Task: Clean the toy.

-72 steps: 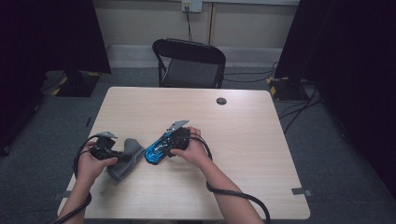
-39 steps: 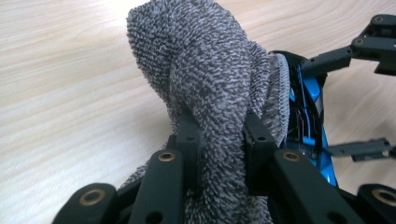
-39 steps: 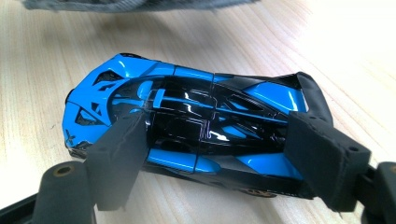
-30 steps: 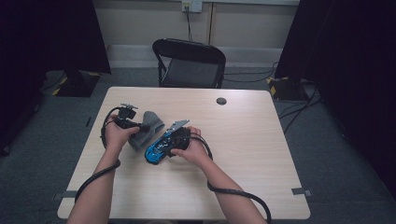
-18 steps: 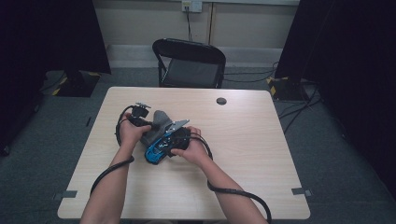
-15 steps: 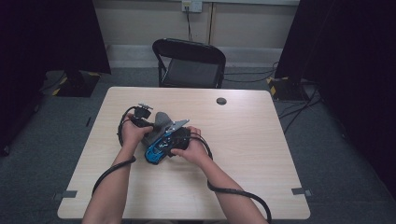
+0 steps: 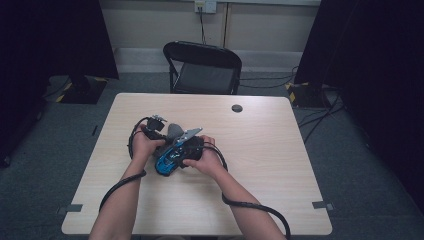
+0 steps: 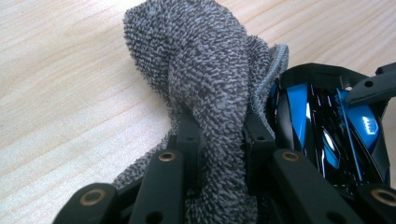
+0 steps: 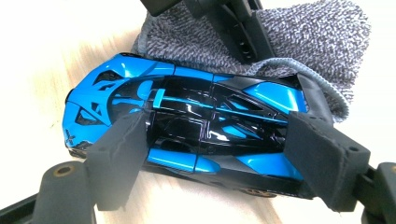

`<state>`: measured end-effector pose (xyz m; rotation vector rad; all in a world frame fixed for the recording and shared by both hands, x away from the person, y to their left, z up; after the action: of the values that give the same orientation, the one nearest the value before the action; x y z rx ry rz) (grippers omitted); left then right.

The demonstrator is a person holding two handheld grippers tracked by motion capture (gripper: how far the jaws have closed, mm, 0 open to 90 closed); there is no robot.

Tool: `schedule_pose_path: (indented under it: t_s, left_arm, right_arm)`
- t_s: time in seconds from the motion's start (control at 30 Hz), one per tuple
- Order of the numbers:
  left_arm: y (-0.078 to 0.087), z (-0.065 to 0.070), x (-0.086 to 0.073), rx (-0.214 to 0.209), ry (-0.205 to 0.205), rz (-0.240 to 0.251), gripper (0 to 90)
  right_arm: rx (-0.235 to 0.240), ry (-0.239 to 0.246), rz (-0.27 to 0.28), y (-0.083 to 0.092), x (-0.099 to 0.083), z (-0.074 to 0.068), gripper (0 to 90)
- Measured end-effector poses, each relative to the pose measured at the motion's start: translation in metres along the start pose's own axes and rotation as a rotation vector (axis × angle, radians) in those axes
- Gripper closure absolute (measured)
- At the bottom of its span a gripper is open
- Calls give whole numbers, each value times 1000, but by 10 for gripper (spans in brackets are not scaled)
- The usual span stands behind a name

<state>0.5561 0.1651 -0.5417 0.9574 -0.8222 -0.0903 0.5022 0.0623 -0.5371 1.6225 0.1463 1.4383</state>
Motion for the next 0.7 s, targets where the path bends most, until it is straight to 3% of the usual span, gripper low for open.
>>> schedule_pose_path:
  t_s: [0.7]
  left_arm:
    - [13, 0, -14, -14, 6, -23, 734]
  right_arm:
    - [2, 2, -2, 0, 0, 0, 210]
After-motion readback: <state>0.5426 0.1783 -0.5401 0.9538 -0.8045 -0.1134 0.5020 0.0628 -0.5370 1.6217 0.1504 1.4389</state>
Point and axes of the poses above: each handheld gripper's, and its own axes: y roughly backward along the jaws, x roughly out of its top, z roughly to its right, the point moved 8 cm from there along -y, roughly forward along the jaws, and after that the axes turned 9 degrees about -x, right-handed, at the moved point
